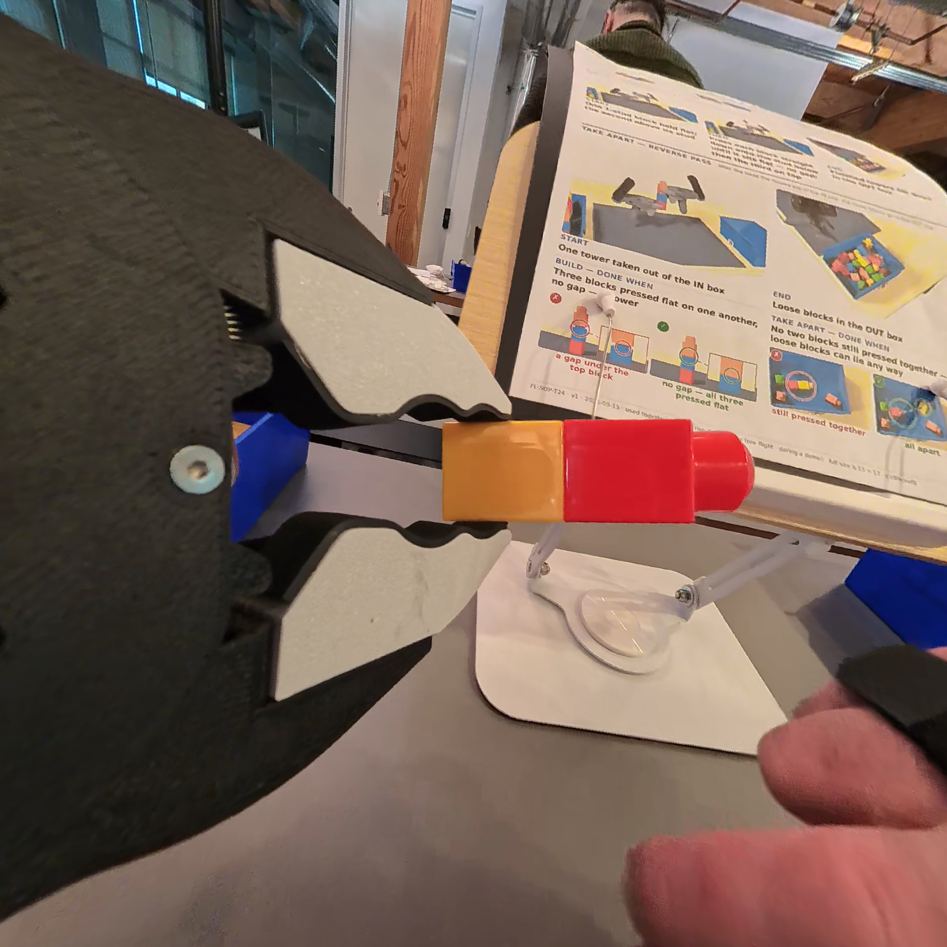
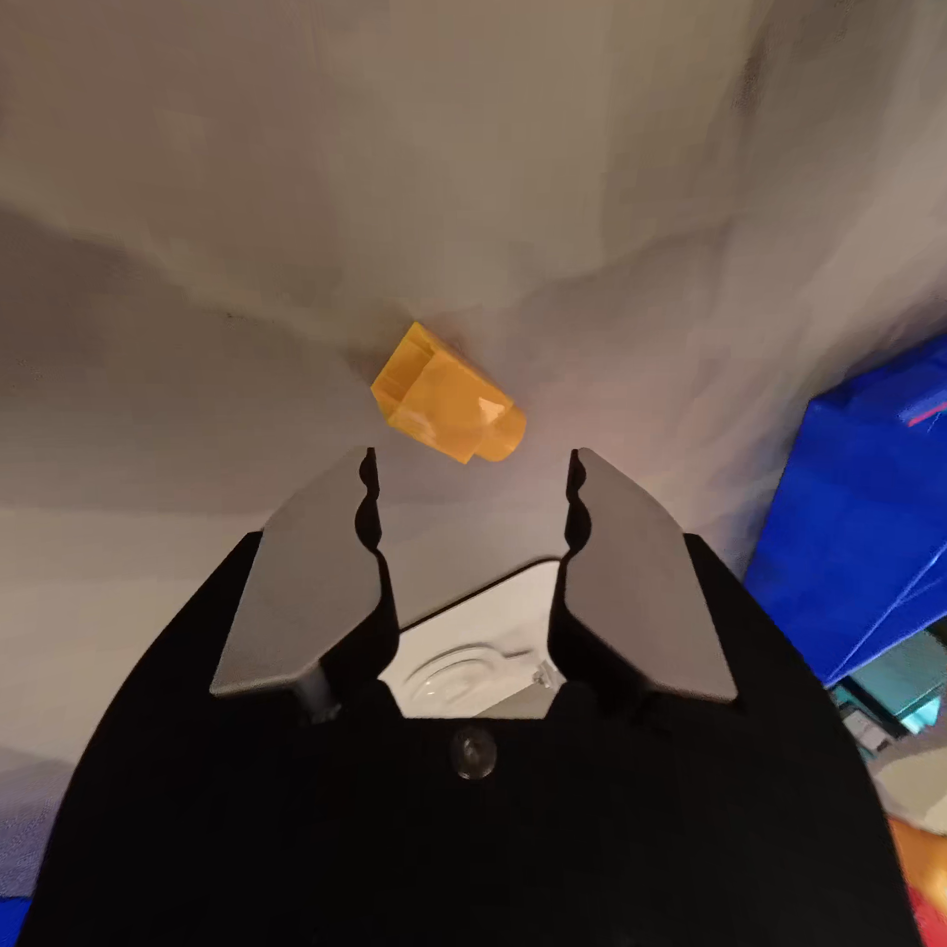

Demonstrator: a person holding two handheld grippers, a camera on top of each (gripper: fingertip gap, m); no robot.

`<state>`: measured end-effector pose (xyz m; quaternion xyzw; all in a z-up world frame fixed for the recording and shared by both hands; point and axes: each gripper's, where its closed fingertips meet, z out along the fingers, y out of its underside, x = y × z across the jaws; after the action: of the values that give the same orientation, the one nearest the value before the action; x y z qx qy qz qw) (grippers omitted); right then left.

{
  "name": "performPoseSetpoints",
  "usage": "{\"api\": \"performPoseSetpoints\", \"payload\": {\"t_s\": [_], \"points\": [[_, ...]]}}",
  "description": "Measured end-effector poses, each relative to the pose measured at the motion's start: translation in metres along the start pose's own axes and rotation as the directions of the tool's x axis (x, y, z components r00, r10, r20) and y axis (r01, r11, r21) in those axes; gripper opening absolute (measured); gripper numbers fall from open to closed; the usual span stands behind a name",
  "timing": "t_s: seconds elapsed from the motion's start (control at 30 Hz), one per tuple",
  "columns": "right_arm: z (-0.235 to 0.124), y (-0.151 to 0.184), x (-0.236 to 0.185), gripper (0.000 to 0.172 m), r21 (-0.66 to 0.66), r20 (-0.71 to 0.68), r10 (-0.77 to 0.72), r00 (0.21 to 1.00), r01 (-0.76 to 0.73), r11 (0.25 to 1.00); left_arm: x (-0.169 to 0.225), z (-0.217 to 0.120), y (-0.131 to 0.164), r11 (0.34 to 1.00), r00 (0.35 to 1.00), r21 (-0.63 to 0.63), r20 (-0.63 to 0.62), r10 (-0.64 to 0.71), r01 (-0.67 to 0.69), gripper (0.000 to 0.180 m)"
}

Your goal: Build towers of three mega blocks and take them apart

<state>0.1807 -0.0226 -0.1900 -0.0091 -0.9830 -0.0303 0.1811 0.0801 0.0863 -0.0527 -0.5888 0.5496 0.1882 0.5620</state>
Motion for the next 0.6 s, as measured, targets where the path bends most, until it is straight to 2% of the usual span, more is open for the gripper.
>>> {"api": "performPoseSetpoints", "payload": {"t_s": [0.07,0.17,0.3,0.37,0.43,0.6], "points": [[0.007,0.0,-0.001,0.077,-0.02,0.022,-0.068,0.997,0.069,0.997,-0.002,-0.001,0.001,1.0,1.0,-0.002,0.005,-0.002,0.002,0.036],[0.015,-0.003,-0.002,0.074,-0.011,0.061,-0.135,0.989,0.136,0.991,-0.003,-0.002,0.003,1.0,1.0,-0.005,0.008,-0.003,0.003,0.036],[0.025,-0.012,-0.005,0.062,0.022,0.109,-0.196,0.975,0.194,0.981,-0.002,-0.001,0.004,1.0,1.0,-0.011,0.005,0.001,-0.001,0.036],[0.027,-0.016,-0.008,0.049,0.045,0.139,-0.179,0.974,0.174,0.984,-0.002,-0.001,0.004,1.0,1.0,-0.01,0.004,0.0,0.0,0.036],[0.028,-0.018,-0.01,0.046,0.062,0.155,-0.144,0.977,0.136,0.989,-0.002,-0.001,0.005,1.0,1.0,-0.009,0.003,-0.002,0.002,0.036],[0.024,-0.017,-0.013,0.042,0.083,0.194,0.108,0.975,-0.126,0.988,0.001,0.0,0.004,1.0,1.0,-0.003,-0.008,-0.008,0.008,0.036]]}}
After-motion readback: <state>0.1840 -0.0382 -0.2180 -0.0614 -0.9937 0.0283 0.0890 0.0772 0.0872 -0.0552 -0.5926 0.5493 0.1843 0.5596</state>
